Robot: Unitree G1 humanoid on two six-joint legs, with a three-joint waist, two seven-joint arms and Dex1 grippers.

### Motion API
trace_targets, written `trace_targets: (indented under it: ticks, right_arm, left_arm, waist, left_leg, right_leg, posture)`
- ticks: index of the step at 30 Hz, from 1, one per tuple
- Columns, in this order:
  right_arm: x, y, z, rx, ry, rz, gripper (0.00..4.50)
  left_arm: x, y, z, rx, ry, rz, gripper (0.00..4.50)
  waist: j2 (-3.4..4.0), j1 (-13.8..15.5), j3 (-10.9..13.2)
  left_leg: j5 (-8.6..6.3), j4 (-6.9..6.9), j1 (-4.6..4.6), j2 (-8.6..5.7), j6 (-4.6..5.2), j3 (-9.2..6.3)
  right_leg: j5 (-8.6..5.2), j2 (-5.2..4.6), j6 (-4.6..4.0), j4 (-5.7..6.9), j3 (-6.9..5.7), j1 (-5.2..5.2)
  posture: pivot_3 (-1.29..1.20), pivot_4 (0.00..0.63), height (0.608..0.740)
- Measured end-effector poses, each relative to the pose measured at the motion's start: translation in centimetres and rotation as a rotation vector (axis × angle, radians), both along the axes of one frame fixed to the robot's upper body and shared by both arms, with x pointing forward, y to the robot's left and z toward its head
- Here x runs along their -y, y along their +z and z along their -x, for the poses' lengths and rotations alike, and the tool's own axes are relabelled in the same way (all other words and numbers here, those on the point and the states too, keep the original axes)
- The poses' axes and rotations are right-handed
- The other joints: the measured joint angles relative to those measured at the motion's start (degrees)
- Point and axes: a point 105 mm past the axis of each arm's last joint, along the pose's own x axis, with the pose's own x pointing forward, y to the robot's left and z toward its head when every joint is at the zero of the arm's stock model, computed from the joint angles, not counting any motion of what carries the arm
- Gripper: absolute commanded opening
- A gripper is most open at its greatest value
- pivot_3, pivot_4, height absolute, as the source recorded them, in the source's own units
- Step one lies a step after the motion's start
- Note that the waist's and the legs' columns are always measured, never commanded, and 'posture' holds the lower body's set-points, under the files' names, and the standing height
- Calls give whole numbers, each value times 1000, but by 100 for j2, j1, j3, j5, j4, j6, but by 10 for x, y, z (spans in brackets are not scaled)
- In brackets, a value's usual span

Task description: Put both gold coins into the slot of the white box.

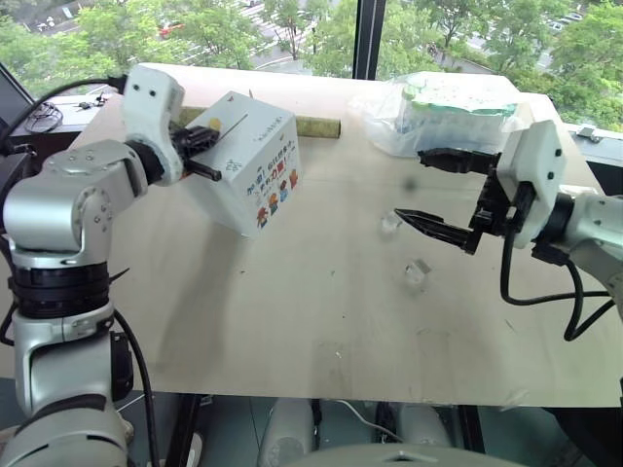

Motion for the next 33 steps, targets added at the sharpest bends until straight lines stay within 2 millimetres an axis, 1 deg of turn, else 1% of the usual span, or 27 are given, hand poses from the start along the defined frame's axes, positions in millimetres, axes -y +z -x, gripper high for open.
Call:
trace_targets:
  ticks: [5,13,25,33]
  right_arm:
    - [-5,3,10,23,42,9,4182]
    - [-7,8,11,51,47,17,4182]
    - [-8,8,12,53,63,25,4182]
    - [-8,8,13,52,66,27,4182]
  left_arm:
    - [-1,2,-5,-26,-15,20,0]
    - [-3,4,-14,-33,19,-42,0]
    - [4,3,-7,-85,7,-36,0]
    - [4,4,-7,-97,31,-25,0]
  waist:
    - [0,0,0]
    - [-1,-5,-2]
    - [-2,-6,-3]
    - [-2,-7,-4]
  left_leg:
    - [0,1,1,0,0,0]
    - [0,6,8,0,0,3]
    - [0,6,8,0,0,3]
    - [0,6,10,0,0,3]
  right_leg:
    - [0,0,0,-2,0,0]
    - [0,0,0,1,5,0]
    - [0,-1,0,8,6,1]
    - [0,-1,0,8,7,1]
  posture:
    - [0,150,740]
    - [0,150,740]
    - [0,150,740]
    - [0,150,740]
